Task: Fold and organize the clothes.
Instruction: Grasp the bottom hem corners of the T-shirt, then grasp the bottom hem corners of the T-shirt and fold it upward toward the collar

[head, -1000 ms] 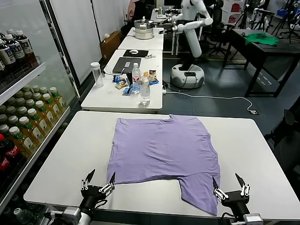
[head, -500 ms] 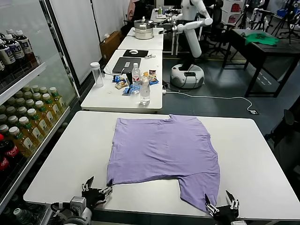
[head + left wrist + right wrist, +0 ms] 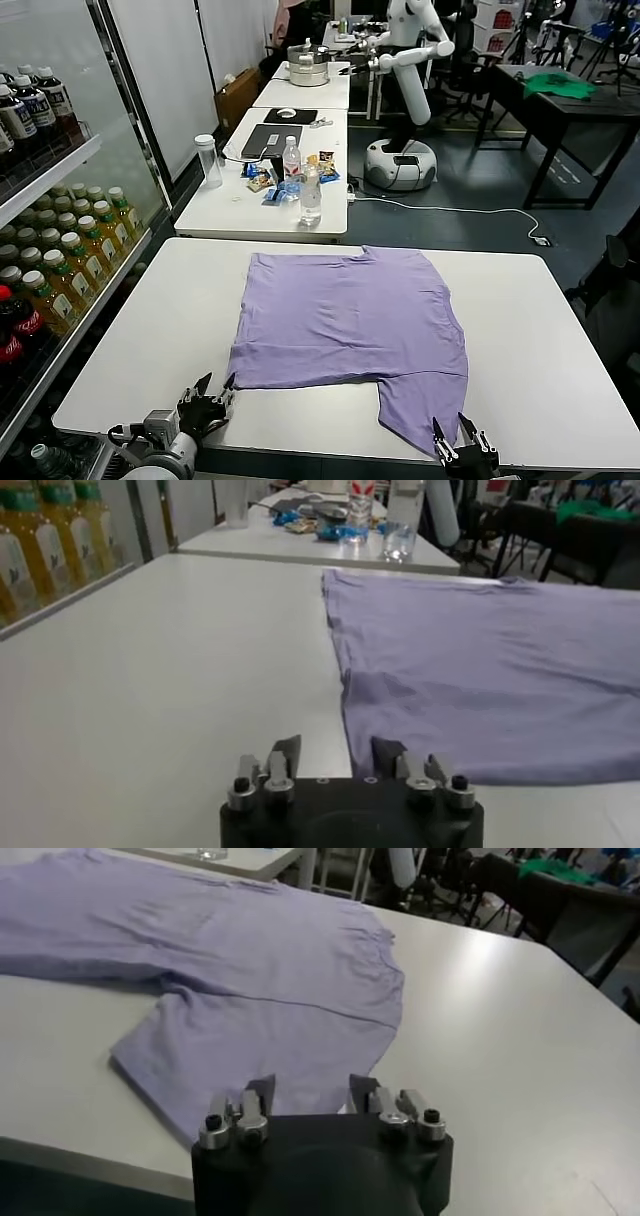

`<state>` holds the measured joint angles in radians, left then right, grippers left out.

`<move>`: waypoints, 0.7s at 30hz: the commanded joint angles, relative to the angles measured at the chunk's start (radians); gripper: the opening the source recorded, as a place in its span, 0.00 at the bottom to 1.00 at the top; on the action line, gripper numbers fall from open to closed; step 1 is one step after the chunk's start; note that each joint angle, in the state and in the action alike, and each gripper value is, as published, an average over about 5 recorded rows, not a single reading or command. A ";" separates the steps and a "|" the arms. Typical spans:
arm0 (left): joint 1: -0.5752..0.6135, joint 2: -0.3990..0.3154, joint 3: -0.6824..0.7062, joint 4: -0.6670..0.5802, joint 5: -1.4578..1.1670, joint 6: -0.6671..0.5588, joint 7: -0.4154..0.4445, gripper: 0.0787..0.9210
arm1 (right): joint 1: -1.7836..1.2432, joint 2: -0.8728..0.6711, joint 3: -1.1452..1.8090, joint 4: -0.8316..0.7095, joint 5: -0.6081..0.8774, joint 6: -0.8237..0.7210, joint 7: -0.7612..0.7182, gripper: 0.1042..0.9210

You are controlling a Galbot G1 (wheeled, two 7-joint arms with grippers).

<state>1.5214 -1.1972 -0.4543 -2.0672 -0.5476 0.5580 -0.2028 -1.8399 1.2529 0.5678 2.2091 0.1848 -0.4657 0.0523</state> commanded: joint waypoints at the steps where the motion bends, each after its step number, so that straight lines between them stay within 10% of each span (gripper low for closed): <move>1: -0.004 0.000 0.005 0.010 -0.133 0.025 -0.002 0.30 | -0.002 -0.010 0.017 -0.006 0.055 -0.025 -0.003 0.18; 9: 0.014 -0.006 0.003 -0.051 -0.169 0.012 0.035 0.04 | 0.011 -0.013 0.031 0.000 0.069 -0.007 -0.008 0.00; 21: -0.009 -0.014 -0.008 -0.059 -0.246 -0.036 0.040 0.01 | 0.030 -0.035 0.083 0.072 0.137 0.023 -0.010 0.00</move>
<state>1.5146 -1.2088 -0.4635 -2.1178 -0.7583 0.5355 -0.1694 -1.8128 1.2212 0.6254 2.2423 0.2843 -0.4589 0.0417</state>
